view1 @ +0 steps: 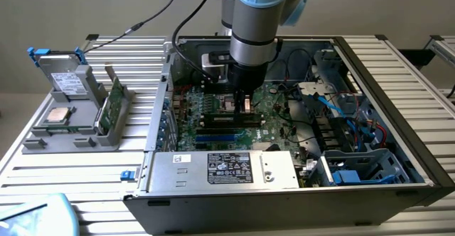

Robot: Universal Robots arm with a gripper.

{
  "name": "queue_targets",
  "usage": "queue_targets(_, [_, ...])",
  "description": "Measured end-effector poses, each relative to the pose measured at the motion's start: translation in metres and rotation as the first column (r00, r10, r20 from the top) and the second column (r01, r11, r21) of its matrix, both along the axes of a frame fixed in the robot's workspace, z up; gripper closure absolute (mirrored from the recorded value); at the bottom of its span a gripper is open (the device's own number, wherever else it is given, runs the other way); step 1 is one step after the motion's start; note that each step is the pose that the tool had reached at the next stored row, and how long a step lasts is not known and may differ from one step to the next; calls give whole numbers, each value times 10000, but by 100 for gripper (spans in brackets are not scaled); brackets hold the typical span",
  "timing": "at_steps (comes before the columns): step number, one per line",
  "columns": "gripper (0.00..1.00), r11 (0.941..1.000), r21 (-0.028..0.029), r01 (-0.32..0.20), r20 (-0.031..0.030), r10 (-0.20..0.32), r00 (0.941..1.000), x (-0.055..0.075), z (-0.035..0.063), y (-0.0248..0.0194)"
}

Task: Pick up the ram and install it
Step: 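Insert the ram into the slot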

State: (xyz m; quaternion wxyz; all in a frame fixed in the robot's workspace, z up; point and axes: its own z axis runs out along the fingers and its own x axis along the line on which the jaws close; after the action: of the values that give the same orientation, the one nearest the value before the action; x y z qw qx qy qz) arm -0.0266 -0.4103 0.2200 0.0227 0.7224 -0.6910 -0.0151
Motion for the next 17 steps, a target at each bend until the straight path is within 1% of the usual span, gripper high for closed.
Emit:
queue_targets(8, [86, 10000, 2, -1, 1, 1, 10000, 0, -8, -5])
queue_targets(14, [86, 10000, -20, -1, -1, 1, 10000, -1, -24, -5])
queue_targets(17, [86, 10000, -21, 1, 0, -1, 10000, -1, -30, -4])
